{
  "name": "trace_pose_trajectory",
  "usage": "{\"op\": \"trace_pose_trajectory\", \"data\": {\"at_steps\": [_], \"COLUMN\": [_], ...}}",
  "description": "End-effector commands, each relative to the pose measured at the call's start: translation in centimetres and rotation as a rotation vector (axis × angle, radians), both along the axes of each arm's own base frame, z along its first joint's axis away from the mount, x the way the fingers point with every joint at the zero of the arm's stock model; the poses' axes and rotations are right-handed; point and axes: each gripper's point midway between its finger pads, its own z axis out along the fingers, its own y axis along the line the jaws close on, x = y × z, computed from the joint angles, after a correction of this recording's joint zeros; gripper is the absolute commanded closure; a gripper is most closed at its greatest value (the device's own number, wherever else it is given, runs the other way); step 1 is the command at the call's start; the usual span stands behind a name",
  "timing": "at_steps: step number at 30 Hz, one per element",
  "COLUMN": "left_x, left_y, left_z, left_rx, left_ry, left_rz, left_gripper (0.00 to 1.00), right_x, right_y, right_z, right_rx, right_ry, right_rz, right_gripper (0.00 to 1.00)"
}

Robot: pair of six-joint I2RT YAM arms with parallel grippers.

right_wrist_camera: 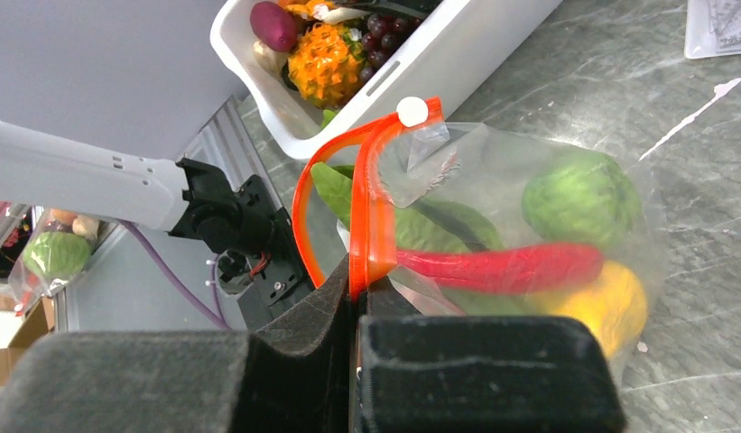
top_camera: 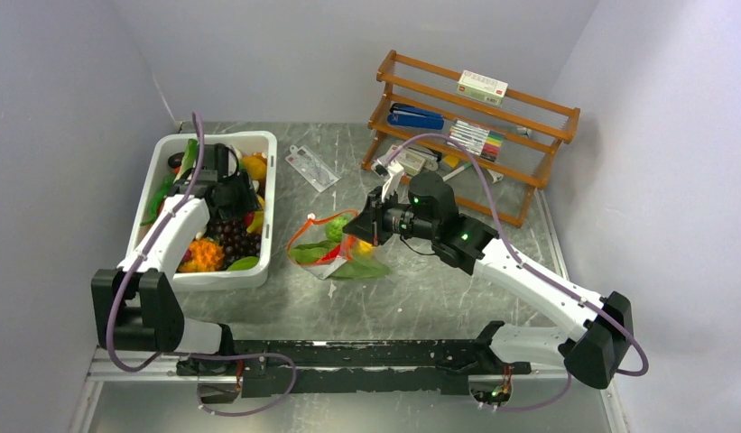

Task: Place the food in the zip-top bag and seal the zipper
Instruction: Pick up the fake fruit from the bin.

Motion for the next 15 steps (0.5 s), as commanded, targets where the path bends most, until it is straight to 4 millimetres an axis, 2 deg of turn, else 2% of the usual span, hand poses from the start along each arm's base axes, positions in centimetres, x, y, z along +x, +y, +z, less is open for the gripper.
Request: {"op": "trace_pose_trajectory", "data": {"at_steps": [1, 8, 15], "left_x": [2.9, 4.1, 5.2], "left_y": [-0.2, 0.1, 0.1], "left_z": [1.7, 0.0, -0.6], "left_rx": [-0.029, -0.022, -0.022], "left_ry": [-0.081, -0.057, -0.087], "left_rz": [-0.009, 0.022, 0.015], "left_gripper": [0.50, 0.47, 0.44], "right_x": [-0.1, -0.1, -0.1], "right_y": [0.0, -0.2, 0.1], "right_z": [2.0, 2.2, 2.4], "right_rx": [0.052, 0.052, 0.061], "right_ry": [-0.056, -0.060, -0.054], "right_rz": [0.010, 0.008, 0.019], "right_gripper": [1.00, 1.00, 1.00]}}
